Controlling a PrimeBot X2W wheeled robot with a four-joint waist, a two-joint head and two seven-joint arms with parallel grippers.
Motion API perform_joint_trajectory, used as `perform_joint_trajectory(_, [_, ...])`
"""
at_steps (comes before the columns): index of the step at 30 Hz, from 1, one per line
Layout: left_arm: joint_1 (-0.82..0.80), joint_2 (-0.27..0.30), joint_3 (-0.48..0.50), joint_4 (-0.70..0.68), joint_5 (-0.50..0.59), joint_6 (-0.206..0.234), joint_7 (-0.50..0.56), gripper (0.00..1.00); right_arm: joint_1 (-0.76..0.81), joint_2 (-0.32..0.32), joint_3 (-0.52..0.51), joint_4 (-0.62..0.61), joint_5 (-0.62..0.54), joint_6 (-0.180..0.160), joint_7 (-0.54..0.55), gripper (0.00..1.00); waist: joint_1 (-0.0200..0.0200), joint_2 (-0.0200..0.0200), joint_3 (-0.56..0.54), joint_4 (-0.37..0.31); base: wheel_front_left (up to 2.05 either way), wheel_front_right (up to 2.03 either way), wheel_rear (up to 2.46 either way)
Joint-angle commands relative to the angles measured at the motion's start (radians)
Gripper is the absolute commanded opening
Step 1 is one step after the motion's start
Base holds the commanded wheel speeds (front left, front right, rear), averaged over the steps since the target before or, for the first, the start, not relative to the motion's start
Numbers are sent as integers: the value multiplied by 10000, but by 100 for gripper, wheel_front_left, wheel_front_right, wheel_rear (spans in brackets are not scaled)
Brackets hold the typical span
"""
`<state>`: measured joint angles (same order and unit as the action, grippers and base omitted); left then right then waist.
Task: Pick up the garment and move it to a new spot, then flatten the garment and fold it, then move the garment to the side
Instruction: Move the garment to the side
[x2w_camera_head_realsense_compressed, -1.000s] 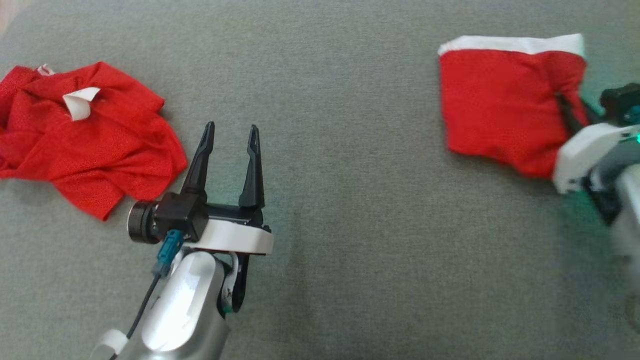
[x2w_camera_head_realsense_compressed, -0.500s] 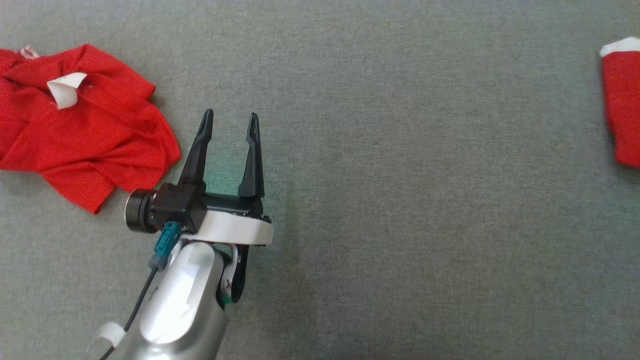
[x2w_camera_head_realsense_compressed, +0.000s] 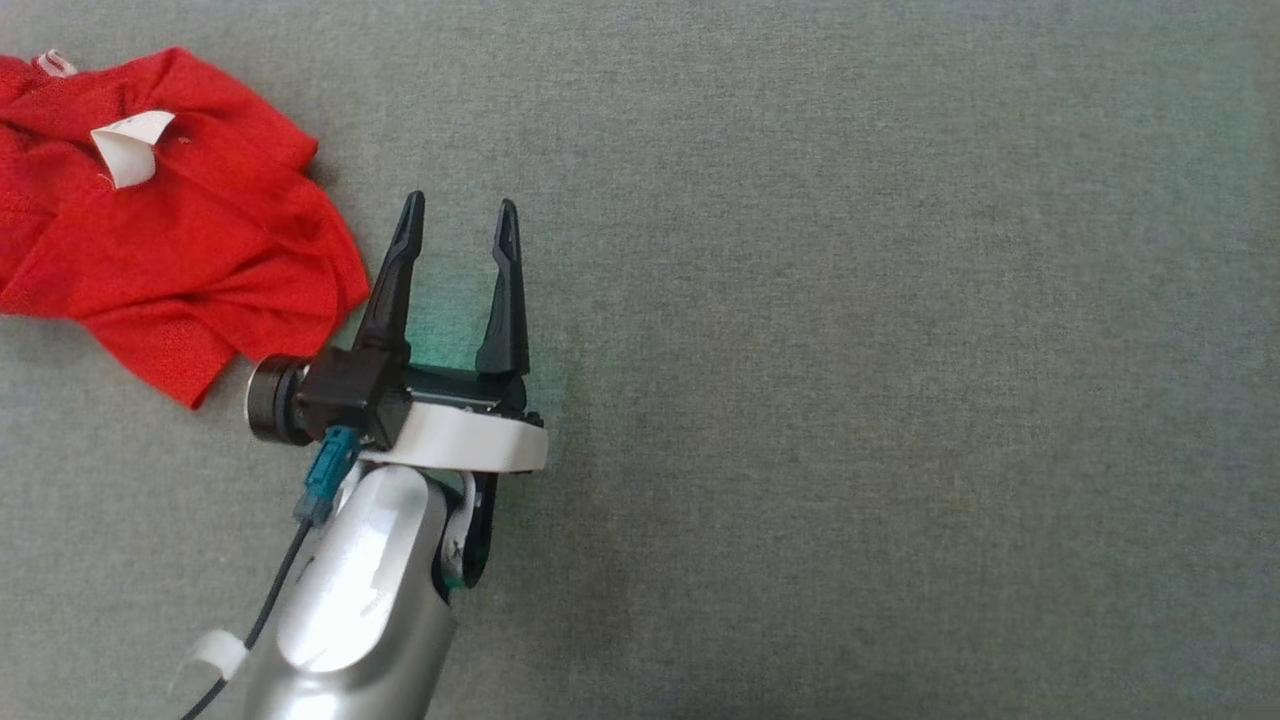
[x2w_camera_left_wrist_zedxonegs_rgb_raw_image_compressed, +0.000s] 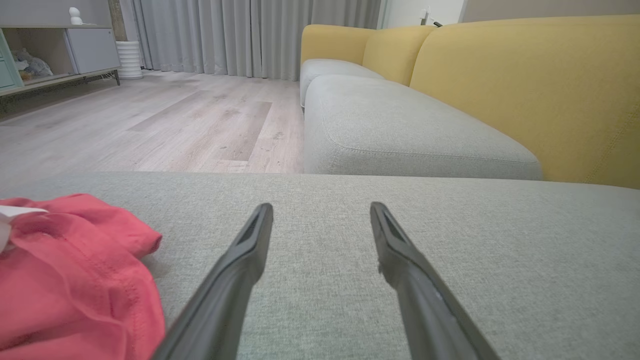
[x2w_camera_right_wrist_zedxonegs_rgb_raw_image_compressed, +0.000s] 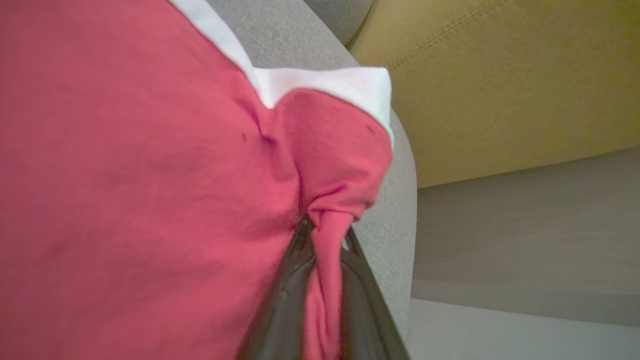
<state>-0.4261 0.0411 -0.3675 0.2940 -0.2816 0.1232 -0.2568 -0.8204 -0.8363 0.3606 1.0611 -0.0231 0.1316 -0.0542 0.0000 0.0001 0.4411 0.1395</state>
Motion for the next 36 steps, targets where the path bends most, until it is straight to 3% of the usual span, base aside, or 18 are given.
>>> perform_joint_trajectory(1, [-238,91,261,-291,69,37,-49,100,-12,-251,-98,-25,-138,-9,-129,0,0,-1,-20,-31,0,0,0])
perform_joint_trajectory(2, [-240,91,259,-276,80,37,-49,100,-58,-190,-182,4,-215,-9,-156,0,0,-1,-43,-52,0,0,0])
perform_joint_trajectory(3, [-237,91,262,-256,93,35,-49,100,-102,-124,-278,13,-299,-9,-211,35,0,-1,-82,-81,0,0,0])
perform_joint_trajectory(4, [-237,91,262,-256,93,35,-49,100,-102,-124,-278,13,-299,-9,-211,35,0,-1,-82,-81,0,0,0])
perform_joint_trajectory(5, [-231,91,267,-236,109,31,-49,100,-146,-63,-389,9,-399,-9,-279,98,0,-1,-129,-113,0,0,0])
perform_joint_trajectory(10, [-118,91,337,-113,154,-24,-49,100,-224,470,-1242,97,-672,-9,-418,100,0,-1,-671,-295,0,0,0])
perform_joint_trajectory(13, [241,91,442,72,283,-84,-49,100,-205,1167,-2390,-190,-981,-9,-958,100,0,-1,-1579,-550,0,0,0])
perform_joint_trajectory(21, [763,91,1001,3,602,-312,-49,100,357,3788,-3990,-2059,-961,-9,-1848,100,0,-1,-3031,-844,0,0,0])
perform_joint_trajectory(22, [938,91,1035,-30,642,-337,-49,100,645,4502,-4224,-2874,-723,-9,-1944,100,0,-1,-3275,-875,0,0,0])
perform_joint_trajectory(28, [1607,91,1113,19,787,-372,-49,100,2378,6409,-4323,-5436,30,-9,-2049,100,0,-1,-3763,-924,0,0,0])
perform_joint_trajectory(36, [2244,91,1048,47,665,-335,-49,100,5358,7437,-3802,-7732,1019,-9,-2072,100,0,-1,-3976,-745,0,0,0])
